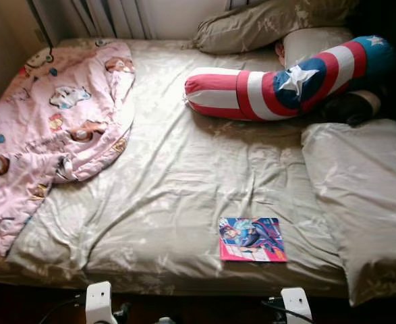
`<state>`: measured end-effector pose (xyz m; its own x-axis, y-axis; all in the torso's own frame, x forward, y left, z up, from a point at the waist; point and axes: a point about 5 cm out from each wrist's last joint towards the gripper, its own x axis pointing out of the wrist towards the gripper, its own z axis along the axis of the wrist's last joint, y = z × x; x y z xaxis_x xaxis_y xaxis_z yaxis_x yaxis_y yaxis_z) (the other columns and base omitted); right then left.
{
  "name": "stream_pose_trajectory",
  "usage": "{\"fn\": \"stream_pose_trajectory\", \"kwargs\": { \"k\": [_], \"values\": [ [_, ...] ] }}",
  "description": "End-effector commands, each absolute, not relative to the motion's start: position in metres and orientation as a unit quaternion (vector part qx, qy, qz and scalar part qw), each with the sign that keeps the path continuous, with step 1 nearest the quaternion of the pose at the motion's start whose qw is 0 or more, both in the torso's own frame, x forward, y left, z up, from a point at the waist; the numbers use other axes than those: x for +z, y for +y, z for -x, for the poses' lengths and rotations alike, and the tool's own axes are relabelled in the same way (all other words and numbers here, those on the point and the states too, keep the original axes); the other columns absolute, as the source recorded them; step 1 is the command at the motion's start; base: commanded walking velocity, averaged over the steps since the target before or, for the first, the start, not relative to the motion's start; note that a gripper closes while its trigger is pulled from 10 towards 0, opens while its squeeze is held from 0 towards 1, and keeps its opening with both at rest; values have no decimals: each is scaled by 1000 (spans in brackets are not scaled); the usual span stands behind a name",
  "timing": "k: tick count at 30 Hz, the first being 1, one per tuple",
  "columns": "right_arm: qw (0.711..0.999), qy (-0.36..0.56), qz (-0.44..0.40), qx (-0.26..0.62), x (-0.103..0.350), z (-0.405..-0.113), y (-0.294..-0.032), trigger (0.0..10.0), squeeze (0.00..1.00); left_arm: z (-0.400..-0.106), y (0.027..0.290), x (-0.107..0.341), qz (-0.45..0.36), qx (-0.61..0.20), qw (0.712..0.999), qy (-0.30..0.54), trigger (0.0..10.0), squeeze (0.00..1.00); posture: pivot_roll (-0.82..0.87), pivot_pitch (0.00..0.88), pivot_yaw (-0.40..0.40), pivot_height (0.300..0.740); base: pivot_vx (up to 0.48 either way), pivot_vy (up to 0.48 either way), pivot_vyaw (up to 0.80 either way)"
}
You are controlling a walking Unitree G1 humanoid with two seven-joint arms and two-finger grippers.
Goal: Clean up the room
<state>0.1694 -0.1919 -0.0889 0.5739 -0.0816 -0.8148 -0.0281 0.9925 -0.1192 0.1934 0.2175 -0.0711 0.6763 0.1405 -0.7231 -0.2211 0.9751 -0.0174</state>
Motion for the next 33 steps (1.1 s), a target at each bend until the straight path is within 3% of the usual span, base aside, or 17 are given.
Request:
{"fn": "stream_pose_trajectory", "kwargs": {
  "k": [1, 10, 25, 33],
  "values": [
    [879, 472, 61, -10, -92, -162, -190, 10000, 0, -184, 220, -76, 49, 107, 907, 405, 10000, 0, 70, 177, 23, 740, 0, 281, 0],
    [881, 471, 40, -31, -93, -159, -195, 10000, 0, -182, 220, -77, 52, 107, 906, 407, 10000, 0, 65, 170, 19, 740, 0, 278, 537],
    [882, 468, 51, -22, -91, -163, -198, 10000, 0, -184, 217, -76, 61, 112, 906, 403, 10000, 0, 71, 189, 7, 740, 0, 204, 0],
    [882, 467, 55, -24, -90, -161, -204, 10000, 0, -187, 213, -76, 65, 111, 907, 401, 10000, 0, 61, 190, -14, 740, 0, 202, 547]
  ]
}}
